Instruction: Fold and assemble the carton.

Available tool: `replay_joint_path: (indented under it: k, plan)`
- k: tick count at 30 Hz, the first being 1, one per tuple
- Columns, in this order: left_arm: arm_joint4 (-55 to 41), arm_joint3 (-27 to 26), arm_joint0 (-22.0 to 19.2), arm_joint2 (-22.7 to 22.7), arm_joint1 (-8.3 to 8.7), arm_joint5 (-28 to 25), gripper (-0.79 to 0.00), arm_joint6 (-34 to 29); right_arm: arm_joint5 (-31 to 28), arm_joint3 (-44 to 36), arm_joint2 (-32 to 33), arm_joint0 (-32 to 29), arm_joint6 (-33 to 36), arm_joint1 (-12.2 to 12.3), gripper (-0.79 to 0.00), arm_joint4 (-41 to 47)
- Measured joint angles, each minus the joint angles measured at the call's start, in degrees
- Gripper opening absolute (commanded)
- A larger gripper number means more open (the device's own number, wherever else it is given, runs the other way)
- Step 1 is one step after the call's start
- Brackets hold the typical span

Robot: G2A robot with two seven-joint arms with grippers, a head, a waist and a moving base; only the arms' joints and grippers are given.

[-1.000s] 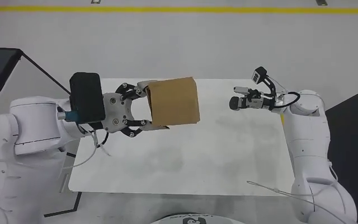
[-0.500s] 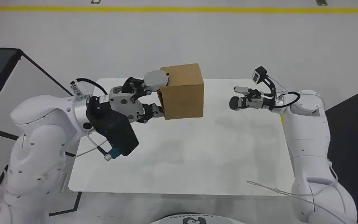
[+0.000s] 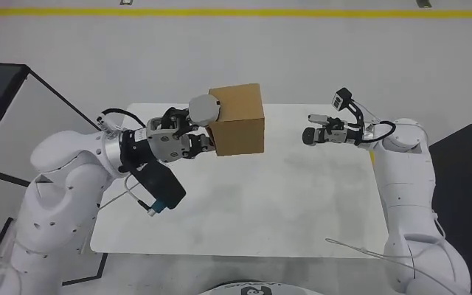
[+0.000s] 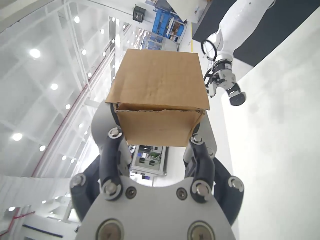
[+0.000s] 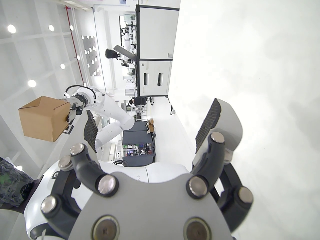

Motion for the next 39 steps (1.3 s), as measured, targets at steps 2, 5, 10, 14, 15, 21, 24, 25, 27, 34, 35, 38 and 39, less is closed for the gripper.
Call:
replay_joint_path:
  k: [2, 5, 10, 14, 15, 21, 24, 25, 27, 34, 35, 38, 39]
  plan:
    - [5.2, 0.8, 0.6, -0.2, 0.21, 5.6, -0.785, 3.9, 0.0, 0.0, 0.0, 0.0, 0.0, 0.0, 0.0, 0.0]
    - [10.8, 2.8, 1.6, -0.2, 0.41, 14.1, -0.785, 10.5, 0.0, 0.0, 0.0, 0.0, 0.0, 0.0, 0.0, 0.0]
    - [15.8, 4.9, 1.9, 0.0, 0.59, 24.8, -0.785, 18.4, 0.0, 0.0, 0.0, 0.0, 0.0, 0.0, 0.0, 0.0]
    - [14.6, 6.3, 2.1, 0.0, 0.51, 28.8, -0.785, 20.6, 0.0, 0.0, 0.0, 0.0, 0.0, 0.0, 0.0, 0.0]
    - [14.4, 6.3, 2.2, 0.0, 0.5, 28.8, -0.785, 20.6, 0.0, 0.0, 0.0, 0.0, 0.0, 0.0, 0.0, 0.0]
    - [14.4, 6.2, 2.2, 0.0, 0.47, 28.9, -0.785, 20.3, 0.0, 0.0, 0.0, 0.0, 0.0, 0.0, 0.0, 0.0]
    - [14.9, 6.1, 2.6, -0.4, 0.28, 33.3, -0.785, 18.1, 0.0, 0.0, 0.0, 0.0, 0.0, 0.0, 0.0, 0.0]
    - [16.5, 6.2, 2.6, -0.5, 0.17, 36.2, -0.785, 18.4, 0.0, 0.0, 0.0, 0.0, 0.0, 0.0, 0.0, 0.0]
    - [16.8, 6.3, 2.6, -0.4, -0.08, 40.1, -0.785, 18.3, 0.0, 0.0, 0.0, 0.0, 0.0, 0.0, 0.0, 0.0]
    - [15.7, 5.3, 0.6, -1.3, -0.49, 49.9, -0.785, 19.2, 0.0, 0.0, 0.0, 0.0, 0.0, 0.0, 0.0, 0.0]
    - [15.8, 5.3, 0.4, -1.4, -0.51, 50.5, -0.785, 19.6, 0.0, 0.0, 0.0, 0.0, 0.0, 0.0, 0.0, 0.0]
    - [16.3, 5.4, 0.2, -1.7, -0.55, 52.0, -0.785, 20.8, 0.0, 0.0, 0.0, 0.0, 0.0, 0.0, 0.0, 0.0]
    - [16.5, 5.6, 0.1, -1.8, -0.56, 52.5, -0.785, 21.1, 0.0, 0.0, 0.0, 0.0, 0.0, 0.0, 0.0, 0.0]
